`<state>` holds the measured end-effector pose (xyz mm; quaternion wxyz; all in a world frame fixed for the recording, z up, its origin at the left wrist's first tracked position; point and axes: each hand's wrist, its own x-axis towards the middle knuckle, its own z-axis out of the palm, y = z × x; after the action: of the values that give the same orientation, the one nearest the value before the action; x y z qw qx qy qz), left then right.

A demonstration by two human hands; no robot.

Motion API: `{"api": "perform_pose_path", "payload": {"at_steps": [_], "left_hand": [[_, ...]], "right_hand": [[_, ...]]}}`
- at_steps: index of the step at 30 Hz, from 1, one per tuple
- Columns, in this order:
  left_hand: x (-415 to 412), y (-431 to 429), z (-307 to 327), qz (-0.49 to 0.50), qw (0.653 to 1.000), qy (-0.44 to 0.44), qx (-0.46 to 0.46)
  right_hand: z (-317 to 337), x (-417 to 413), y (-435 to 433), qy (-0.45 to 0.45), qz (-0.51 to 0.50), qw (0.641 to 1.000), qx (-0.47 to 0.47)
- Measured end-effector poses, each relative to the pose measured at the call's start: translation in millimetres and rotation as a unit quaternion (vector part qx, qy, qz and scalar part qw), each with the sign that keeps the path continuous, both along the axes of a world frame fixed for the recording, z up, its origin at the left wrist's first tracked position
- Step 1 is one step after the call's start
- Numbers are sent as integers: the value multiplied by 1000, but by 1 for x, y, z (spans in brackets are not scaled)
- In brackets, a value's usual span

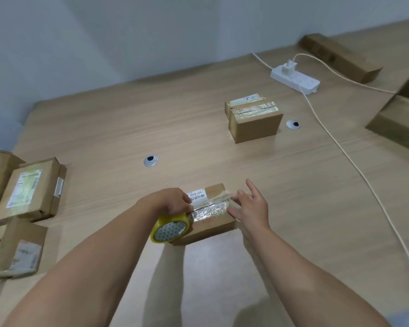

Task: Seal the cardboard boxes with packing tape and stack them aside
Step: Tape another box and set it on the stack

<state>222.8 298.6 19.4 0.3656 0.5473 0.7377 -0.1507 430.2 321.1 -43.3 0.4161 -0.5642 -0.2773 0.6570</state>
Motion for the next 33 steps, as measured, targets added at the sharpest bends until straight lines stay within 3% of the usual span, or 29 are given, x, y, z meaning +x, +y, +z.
{"api": "perform_pose_path", "payload": {"at_steps": [15,25,33], "left_hand": [[-4,34,-19,-3,998,40,-45],[10,49,-20,-63,991,115,-17],[12,47,-22,-65,990,123,-19]], "right_hand": [[-21,-13,11,-120,-26,992,-9],[-27,-10,19,-188,-12,981,-45],[-35,-13,23,-219,10,973,-70]]}}
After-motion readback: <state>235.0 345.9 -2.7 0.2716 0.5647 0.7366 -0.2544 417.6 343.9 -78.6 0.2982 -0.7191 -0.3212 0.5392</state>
